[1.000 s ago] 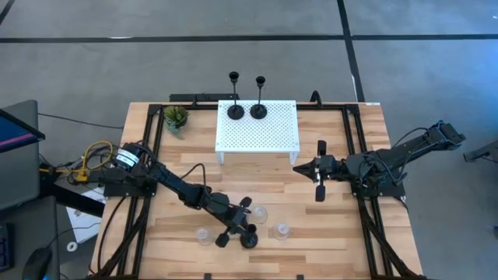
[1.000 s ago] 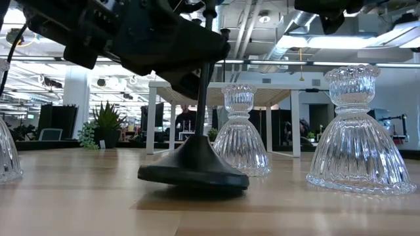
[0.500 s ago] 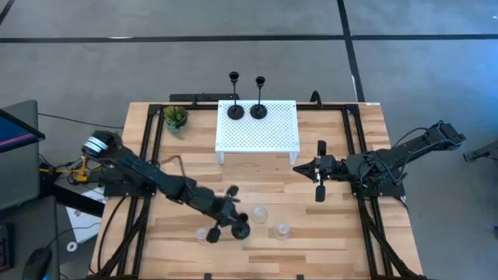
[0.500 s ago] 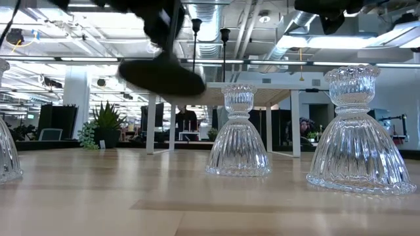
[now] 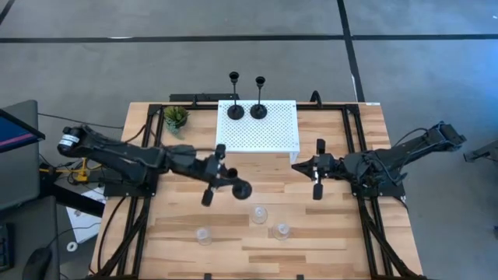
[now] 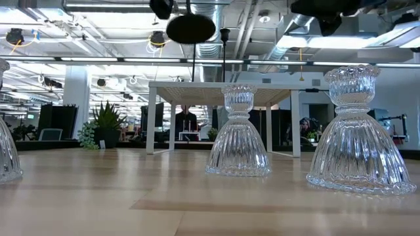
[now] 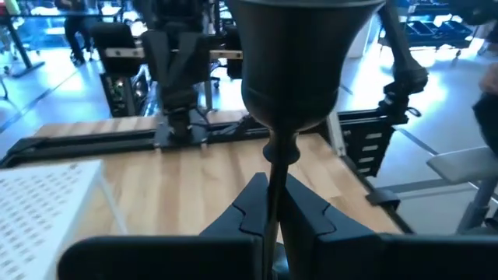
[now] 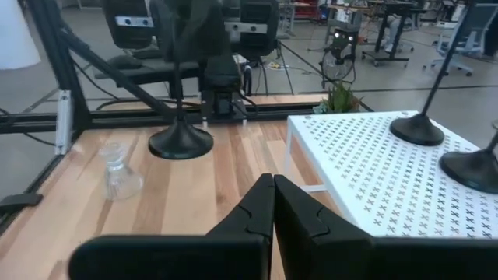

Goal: Pick & Place candle stick holders
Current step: Put the black candle holder on the shelf

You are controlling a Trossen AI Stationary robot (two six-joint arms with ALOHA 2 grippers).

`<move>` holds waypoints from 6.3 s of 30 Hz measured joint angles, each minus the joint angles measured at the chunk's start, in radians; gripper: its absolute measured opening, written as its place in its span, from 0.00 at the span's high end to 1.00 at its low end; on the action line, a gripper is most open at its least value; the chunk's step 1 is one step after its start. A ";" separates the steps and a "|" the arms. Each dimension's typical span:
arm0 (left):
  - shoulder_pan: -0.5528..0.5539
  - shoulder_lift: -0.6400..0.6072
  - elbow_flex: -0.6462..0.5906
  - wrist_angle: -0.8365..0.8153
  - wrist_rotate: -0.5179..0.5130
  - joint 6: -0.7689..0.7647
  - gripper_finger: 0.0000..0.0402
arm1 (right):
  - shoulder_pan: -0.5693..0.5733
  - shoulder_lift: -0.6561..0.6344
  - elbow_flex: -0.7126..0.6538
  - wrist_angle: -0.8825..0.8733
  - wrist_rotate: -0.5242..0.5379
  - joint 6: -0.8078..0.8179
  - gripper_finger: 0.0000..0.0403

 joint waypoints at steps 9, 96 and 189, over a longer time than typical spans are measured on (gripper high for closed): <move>0.101 0.104 0.066 0.006 0.083 0.023 0.96 | -0.087 0.162 0.000 0.237 -0.077 -0.040 1.00; 0.093 0.060 0.127 -0.075 0.092 0.045 0.90 | -0.150 0.652 0.220 0.561 -0.280 -0.114 0.99; -0.079 -0.412 -0.333 0.001 -0.120 0.075 0.98 | -1.041 0.607 0.028 0.762 -0.758 -0.068 1.00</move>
